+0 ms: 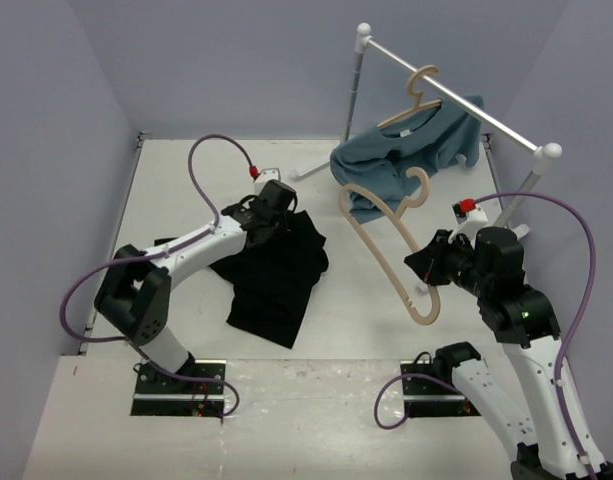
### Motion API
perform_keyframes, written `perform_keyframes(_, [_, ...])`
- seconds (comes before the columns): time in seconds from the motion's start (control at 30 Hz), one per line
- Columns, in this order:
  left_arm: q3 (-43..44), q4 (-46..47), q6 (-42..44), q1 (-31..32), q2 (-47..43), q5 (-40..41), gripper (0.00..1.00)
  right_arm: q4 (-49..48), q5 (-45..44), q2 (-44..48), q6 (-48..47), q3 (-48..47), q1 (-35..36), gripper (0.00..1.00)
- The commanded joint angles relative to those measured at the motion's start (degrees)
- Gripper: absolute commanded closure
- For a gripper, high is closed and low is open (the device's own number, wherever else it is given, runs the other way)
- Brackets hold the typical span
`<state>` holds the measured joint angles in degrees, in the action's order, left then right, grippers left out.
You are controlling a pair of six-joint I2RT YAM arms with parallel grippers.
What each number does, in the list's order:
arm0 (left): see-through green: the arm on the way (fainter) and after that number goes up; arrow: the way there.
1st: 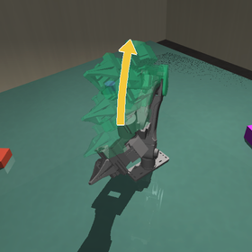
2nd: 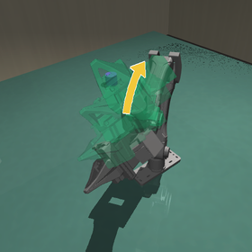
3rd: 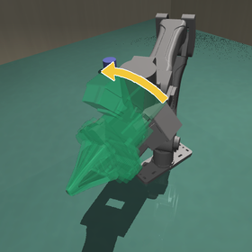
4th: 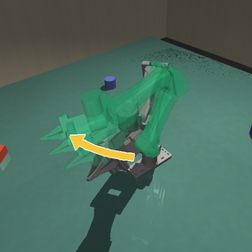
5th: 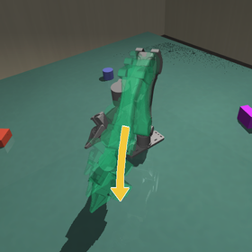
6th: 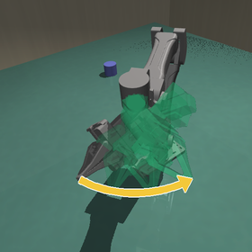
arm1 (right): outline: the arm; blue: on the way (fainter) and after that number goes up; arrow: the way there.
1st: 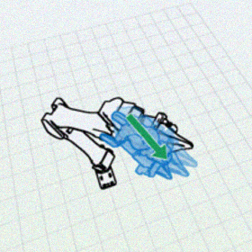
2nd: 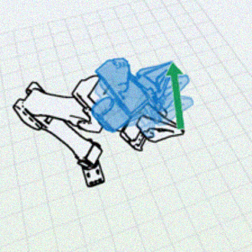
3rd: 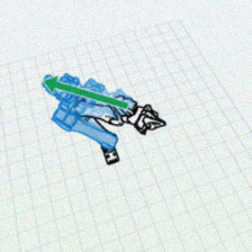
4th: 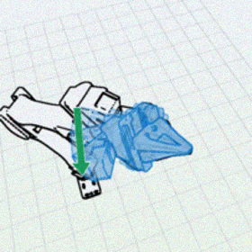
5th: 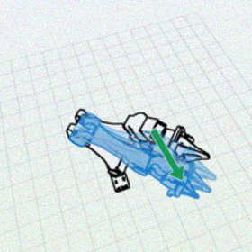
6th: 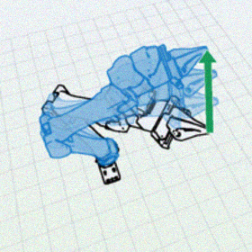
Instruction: Place the t-shirt on the hanger
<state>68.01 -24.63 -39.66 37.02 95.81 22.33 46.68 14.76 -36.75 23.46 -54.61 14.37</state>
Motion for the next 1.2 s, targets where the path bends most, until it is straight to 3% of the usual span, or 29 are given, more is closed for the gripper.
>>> perform_keyframes(0.0, [-5.4,1.0,0.4,0.2,-9.8,1.8,1.0,-2.5,2.1,0.2,-0.8,0.2,0.3,1.0])
perform_keyframes(0.1, [-10.5,1.6,0.4,0.3,-18.0,0.9,1.0,-2.5,3.6,0.9,-0.7,0.4,0.2,1.0])
perform_keyframes(0.3, [-30.4,2.7,0.1,0.6,-39.3,-3.9,1.0,-2.6,10.2,2.9,-0.8,1.5,0.2,1.0])
perform_keyframes(0.47, [-36.9,-1.4,-1.0,0.5,-52.7,-5.2,1.0,-4.3,24.1,4.6,-2.8,3.6,1.0,1.0])
perform_keyframes(0.7, [-32.1,-1.7,-2.0,0.4,-44.9,-3.7,1.0,-1.5,21.2,2.5,-13.5,0.2,9.3,1.0])
perform_keyframes(0.9, [-29.8,-0.3,-2.7,0.4,-42.4,-4.2,1.0,2.8,21.0,-3.4,-27.2,-8.5,9.7,1.0])
perform_keyframes(1.13, [-31.5,-0.6,-7.5,0.4,-43.4,-3.6,1.0,5.4,9.3,-9.1,-30.7,-11.3,13.9,1.0])
perform_keyframes(1.17, [-33.0,-0.4,-10.2,0.4,-44.5,-3.5,0.92,5.9,7.5,-9.1,-30.5,-11.0,14.2,1.0])
